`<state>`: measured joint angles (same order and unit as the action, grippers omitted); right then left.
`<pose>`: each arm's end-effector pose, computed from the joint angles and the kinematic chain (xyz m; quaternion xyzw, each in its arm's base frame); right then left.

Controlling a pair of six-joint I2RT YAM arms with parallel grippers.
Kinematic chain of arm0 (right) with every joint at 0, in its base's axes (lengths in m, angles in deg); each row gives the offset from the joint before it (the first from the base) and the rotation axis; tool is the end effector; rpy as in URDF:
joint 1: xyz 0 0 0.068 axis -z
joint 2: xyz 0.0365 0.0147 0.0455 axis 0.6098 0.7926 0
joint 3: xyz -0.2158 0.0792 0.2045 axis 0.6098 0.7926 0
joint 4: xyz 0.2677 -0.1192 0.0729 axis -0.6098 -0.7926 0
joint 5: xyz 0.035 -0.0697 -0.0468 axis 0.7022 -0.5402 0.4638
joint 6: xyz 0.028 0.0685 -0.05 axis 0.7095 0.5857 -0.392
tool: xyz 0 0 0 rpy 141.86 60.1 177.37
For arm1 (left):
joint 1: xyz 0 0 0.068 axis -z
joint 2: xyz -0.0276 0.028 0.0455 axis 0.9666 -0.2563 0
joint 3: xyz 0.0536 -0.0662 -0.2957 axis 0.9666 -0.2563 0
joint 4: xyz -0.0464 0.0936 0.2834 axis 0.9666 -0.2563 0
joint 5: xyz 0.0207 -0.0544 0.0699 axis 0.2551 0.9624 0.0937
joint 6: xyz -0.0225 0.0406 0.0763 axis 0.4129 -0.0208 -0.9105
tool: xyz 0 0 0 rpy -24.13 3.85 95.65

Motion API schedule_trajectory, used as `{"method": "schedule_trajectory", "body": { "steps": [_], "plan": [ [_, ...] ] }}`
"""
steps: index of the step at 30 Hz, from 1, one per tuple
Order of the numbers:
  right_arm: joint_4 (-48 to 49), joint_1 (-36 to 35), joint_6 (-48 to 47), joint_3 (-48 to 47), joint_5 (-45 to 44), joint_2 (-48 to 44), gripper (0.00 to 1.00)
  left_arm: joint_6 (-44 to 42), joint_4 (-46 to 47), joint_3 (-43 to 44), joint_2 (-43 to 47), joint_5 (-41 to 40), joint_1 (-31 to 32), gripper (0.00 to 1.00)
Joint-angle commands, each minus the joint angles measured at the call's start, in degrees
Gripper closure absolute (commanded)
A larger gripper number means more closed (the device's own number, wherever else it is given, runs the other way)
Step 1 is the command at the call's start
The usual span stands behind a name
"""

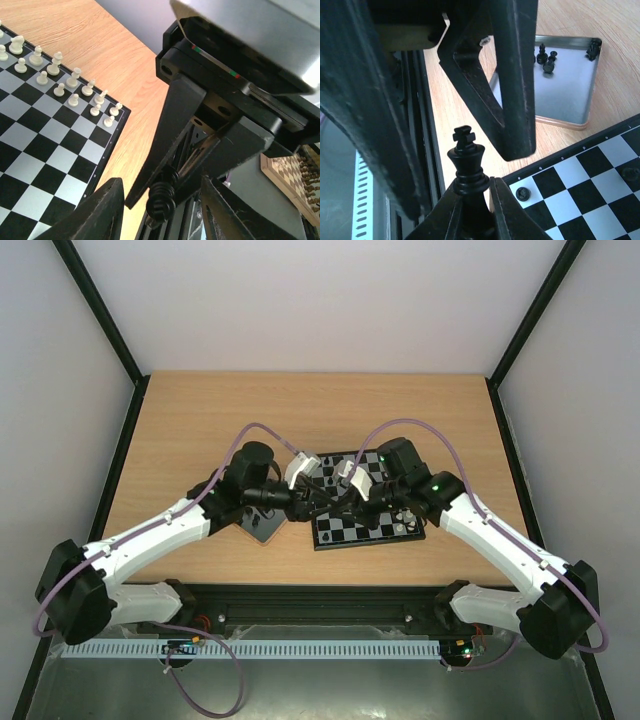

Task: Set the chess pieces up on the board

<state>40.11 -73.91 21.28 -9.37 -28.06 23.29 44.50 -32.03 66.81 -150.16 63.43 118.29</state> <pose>0.2185 0.2183 0.3084 -0.5164 0.6879 0.3353 0.3844 0.2092 -0.2656 0.3035 0.3320 0.7222 -0.5244 0.3053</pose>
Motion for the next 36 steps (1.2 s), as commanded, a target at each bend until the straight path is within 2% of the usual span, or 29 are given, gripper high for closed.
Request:
{"method": "schedule_trajectory", "body": {
  "steps": [1, 9, 17, 19, 22, 25, 30, 36],
  "plan": [
    [0.98, 0.21, 1.48, 0.46, 3.71, -1.24, 0.86, -1.35, 0.39, 2.25, -0.39, 0.07, 0.43, 0.58],
    [0.86, 0.21, 1.14, 0.93, 4.02, -1.46, 0.86, -1.33, 0.01, 2.43, -1.33, 1.28, 0.44, 0.79],
    [1.34, 0.26, 1.31, 1.60, 3.45, -1.96, 0.85, -2.14, -2.26, 3.34, -2.44, 1.87, 0.43, 0.87],
    [1.62, 0.30, 1.45, 1.95, 3.06, -1.96, 0.81, -2.67, -3.31, 3.70, -2.34, 1.21, 0.34, 0.88],
    [0.02, 2.15, -0.78, 2.23, 5.65, -2.38, 0.57, -4.17, -6.17, 4.80, -2.06, -2.44, 0.24, 0.88],
    [0.91, 6.88, 0.13, 3.37, 8.41, -3.07, 0.42, -6.75, -11.99, 6.76, -2.78, -7.60, -0.17, 0.88],
    [3.91, 13.98, 3.89, 4.28, 6.87, -3.62, 0.40, -10.24, -18.24, 9.07, -4.99, -15.54, -0.31, 0.88],
    [7.52, 18.78, 11.87, 0.91, -6.14, -3.15, 0.40, -11.65, -24.75, 13.98, -13.41, -27.89, -0.24, 0.89]
  ]
}}
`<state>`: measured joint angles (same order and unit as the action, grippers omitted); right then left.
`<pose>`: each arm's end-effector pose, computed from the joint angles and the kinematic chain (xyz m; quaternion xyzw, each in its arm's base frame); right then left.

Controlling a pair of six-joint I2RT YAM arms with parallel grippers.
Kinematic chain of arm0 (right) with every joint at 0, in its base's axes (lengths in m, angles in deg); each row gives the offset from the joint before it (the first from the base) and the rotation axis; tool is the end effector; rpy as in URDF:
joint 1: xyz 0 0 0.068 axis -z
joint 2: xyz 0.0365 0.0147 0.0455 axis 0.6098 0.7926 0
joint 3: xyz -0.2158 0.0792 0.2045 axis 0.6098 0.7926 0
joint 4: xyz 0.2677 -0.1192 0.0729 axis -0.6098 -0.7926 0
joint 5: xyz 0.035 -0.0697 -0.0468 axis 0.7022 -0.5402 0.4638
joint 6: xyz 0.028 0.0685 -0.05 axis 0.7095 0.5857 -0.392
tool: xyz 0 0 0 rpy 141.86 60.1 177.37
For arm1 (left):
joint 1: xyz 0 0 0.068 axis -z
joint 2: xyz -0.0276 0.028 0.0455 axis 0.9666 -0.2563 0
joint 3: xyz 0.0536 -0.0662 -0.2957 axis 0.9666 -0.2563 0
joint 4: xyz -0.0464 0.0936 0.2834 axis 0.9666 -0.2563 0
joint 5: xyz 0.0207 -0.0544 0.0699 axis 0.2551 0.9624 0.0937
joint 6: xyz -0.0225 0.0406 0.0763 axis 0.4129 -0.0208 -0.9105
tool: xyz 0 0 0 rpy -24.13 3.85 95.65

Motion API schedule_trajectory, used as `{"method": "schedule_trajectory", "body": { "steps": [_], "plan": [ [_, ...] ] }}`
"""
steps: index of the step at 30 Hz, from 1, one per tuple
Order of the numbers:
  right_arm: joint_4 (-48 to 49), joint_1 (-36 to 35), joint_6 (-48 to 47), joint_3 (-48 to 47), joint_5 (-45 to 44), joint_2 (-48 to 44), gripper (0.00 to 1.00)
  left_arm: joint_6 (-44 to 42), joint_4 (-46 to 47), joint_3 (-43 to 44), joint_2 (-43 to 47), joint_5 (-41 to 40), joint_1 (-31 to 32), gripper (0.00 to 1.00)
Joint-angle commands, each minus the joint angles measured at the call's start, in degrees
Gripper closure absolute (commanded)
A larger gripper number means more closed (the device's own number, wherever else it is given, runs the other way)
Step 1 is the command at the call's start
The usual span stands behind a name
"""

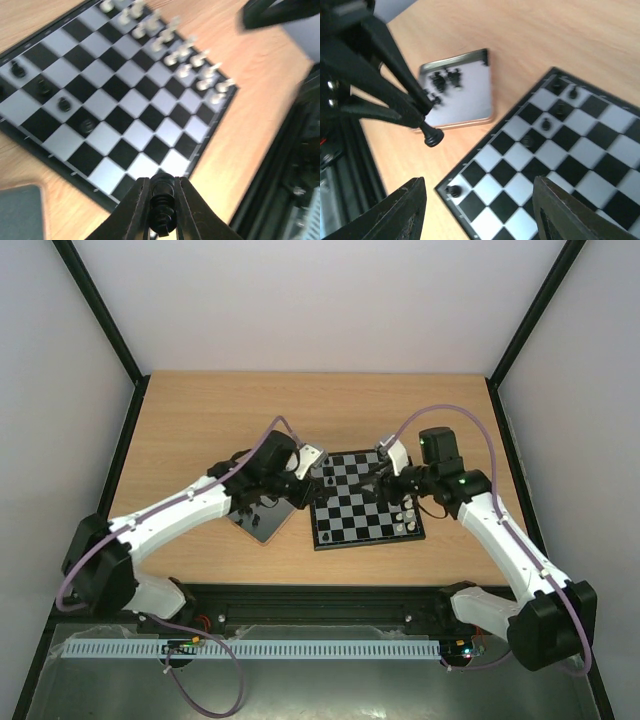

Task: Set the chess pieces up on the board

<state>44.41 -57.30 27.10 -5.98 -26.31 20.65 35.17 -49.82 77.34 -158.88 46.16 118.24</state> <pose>0.2627 0.1455 0.3066 -0.3824 0.7536 0.3074 0.4375 0.2507 -0.2760 0.2847 0.3138 0.8206 -0.3608 0.3131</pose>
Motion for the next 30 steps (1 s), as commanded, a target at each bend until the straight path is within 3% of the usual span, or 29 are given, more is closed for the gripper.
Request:
{"method": "schedule_trajectory", "body": {
  "steps": [1, 9, 17, 30],
  "plan": [
    [3.88, 2.57, 7.04, -2.46, -10.39, -0.47, 0.40, -2.34, -7.72, 4.28, -6.06, -12.43, -0.20, 0.89],
    [8.66, 2.85, 6.10, 4.42, -21.70, -2.31, 0.40, -2.43, -11.01, 11.17, -15.67, -18.52, 0.09, 0.88],
    [9.02, 2.83, 4.50, 5.60, -23.77, -2.92, 0.40, -1.76, -12.63, 15.86, -23.19, -22.18, 0.33, 0.88],
    [8.85, 2.83, 2.97, 6.36, -23.54, -3.61, 0.40, -0.82, -12.80, 21.01, -31.26, -21.69, 0.25, 0.88]
  ]
}}
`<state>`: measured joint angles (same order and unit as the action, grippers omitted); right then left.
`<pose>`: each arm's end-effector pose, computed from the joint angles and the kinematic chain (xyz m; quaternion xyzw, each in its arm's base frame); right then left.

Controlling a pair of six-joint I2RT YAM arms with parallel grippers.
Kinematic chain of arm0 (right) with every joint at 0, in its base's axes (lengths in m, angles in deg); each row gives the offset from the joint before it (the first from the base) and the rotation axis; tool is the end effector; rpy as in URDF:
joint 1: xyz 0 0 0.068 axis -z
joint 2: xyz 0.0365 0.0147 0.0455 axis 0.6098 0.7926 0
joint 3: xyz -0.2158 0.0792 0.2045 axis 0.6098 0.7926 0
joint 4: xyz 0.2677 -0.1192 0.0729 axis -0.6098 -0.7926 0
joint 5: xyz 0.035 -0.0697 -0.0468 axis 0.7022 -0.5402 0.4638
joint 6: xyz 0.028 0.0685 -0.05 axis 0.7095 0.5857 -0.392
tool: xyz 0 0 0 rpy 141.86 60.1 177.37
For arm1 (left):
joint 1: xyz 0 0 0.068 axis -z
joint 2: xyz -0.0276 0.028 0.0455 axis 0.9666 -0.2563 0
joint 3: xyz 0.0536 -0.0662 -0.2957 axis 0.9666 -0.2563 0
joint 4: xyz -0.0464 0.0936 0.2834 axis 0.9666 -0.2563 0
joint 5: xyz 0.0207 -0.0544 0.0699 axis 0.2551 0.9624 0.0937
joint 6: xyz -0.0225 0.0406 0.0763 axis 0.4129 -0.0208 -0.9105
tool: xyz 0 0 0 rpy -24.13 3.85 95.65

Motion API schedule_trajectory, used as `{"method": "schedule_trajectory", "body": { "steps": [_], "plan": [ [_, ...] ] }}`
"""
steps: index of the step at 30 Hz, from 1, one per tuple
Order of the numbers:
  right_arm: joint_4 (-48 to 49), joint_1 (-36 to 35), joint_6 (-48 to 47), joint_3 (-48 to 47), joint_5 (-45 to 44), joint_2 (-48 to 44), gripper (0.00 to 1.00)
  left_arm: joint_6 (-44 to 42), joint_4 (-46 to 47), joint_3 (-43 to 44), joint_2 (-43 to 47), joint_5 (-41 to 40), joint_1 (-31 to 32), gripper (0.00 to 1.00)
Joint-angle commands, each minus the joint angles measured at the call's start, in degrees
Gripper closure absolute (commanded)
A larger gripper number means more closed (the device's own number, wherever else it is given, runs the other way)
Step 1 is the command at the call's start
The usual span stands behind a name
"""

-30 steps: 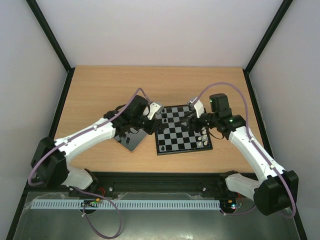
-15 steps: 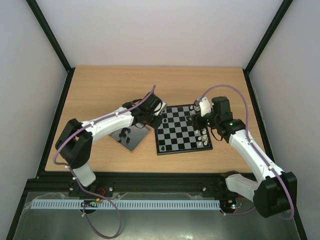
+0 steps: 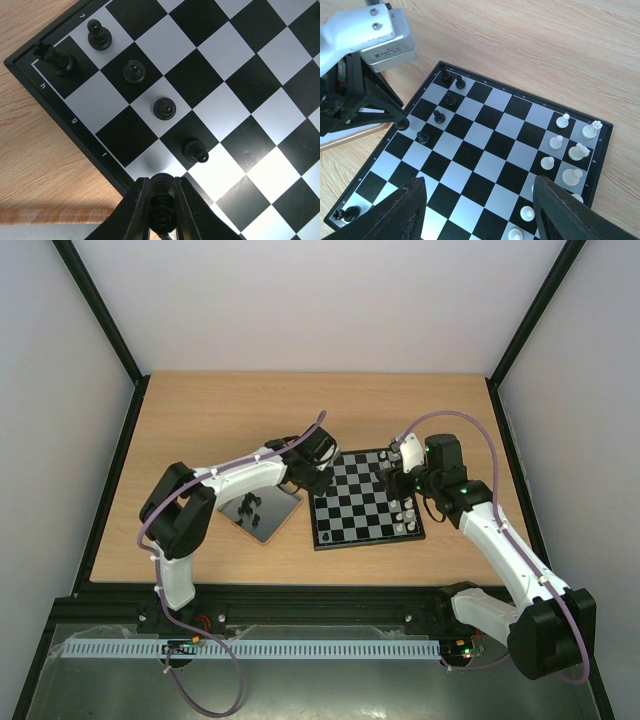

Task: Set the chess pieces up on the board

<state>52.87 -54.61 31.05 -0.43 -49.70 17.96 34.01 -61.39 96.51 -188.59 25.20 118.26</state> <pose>0.2838 0.1071 0.2906 -0.2537 0.8100 0.1397 0.5099 0.3457 -0.3263 0.1792 0.2646 0.9243 -0.1362 0.2390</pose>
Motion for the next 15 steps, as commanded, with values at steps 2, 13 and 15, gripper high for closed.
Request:
{"method": "schedule_trajectory", "body": {
  "steps": [2, 13, 15],
  "plan": [
    [0.39, 0.09, -1.11, 0.82, -0.08, -0.92, 0.40, 0.38, -1.30, 1.95, -1.95, -0.88, 0.28, 0.87],
    [0.39, 0.15, -1.59, 1.08, 0.84, -0.74, 0.40, 0.49, -0.98, 2.38, -3.54, -1.08, 0.29, 0.86],
    [0.38, 0.16, -1.68, 1.17, 0.90, -0.70, 0.40, 0.49, -0.89, 2.47, -3.88, -1.08, 0.29, 0.86]
  ]
}}
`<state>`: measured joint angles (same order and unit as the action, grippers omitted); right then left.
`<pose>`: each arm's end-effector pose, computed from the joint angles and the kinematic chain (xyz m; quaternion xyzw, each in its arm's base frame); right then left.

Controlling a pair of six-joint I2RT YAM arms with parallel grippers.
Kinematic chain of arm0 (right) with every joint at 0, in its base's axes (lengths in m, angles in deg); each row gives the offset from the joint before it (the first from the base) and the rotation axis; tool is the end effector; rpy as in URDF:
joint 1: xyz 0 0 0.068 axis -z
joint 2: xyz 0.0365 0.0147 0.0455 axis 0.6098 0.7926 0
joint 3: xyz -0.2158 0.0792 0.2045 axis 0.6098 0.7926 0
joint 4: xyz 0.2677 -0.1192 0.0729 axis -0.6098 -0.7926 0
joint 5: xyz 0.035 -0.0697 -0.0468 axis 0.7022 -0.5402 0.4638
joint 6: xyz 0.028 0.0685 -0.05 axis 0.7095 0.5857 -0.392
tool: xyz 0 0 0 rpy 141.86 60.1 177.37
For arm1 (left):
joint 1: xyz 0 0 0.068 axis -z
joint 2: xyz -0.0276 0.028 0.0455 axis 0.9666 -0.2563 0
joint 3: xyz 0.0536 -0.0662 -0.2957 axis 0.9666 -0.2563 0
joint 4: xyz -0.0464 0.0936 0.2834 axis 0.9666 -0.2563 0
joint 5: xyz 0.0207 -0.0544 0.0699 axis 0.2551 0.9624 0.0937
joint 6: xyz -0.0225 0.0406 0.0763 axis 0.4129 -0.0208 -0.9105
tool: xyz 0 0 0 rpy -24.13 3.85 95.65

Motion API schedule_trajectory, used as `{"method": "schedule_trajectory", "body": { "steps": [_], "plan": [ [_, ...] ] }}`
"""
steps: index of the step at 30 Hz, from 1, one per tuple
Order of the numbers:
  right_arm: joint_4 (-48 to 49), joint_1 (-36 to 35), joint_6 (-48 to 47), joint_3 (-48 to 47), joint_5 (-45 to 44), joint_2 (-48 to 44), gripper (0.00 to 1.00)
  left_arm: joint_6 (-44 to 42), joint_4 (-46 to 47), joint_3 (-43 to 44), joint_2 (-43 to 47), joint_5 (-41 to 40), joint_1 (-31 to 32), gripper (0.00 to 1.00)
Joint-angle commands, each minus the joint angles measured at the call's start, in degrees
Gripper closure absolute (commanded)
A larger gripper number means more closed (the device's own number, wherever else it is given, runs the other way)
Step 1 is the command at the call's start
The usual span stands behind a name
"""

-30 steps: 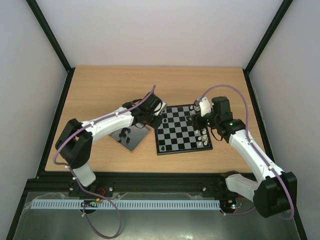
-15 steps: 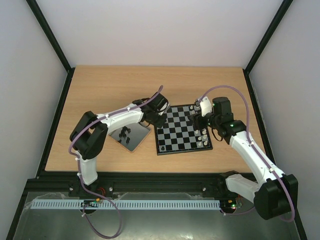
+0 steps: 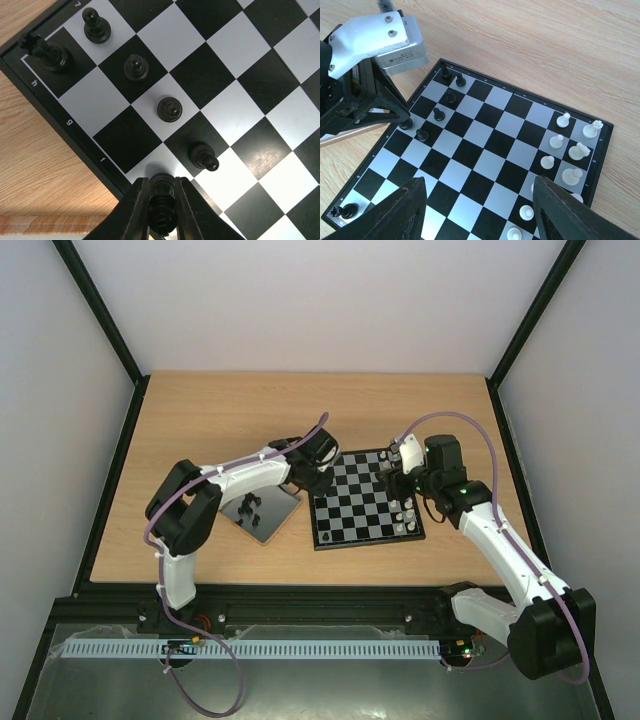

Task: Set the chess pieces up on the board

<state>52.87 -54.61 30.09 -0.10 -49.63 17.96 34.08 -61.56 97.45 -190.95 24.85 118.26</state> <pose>0.2832 0.1070 0.2882 -0.2609 0.8092 0.1360 0.5086 0.3503 -0.3299 0.1659 0.2641 0.9283 -0.1277 0.2284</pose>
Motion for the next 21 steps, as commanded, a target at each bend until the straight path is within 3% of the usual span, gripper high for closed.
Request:
{"method": "schedule_trajectory", "body": {
  "steps": [1, 8, 15, 21],
  "plan": [
    [0.39, 0.16, -0.77, 0.85, 0.90, -0.66, 0.40, 0.41, -0.71, 1.64, -1.67, -0.74, 0.29, 0.86],
    [0.30, 0.10, -0.98, 0.96, 1.20, -0.61, 0.40, 0.24, -1.09, 2.62, -2.85, -1.17, 0.24, 0.85],
    [0.30, 0.16, -1.26, 1.11, 1.49, -0.50, 0.40, 0.32, -1.98, 2.82, -3.07, -1.52, 0.30, 0.68],
    [0.21, 0.15, -1.36, 1.11, 1.54, -0.49, 0.40, 0.76, -2.61, 2.80, -0.46, -2.37, 0.31, 0.63]
  ]
}}
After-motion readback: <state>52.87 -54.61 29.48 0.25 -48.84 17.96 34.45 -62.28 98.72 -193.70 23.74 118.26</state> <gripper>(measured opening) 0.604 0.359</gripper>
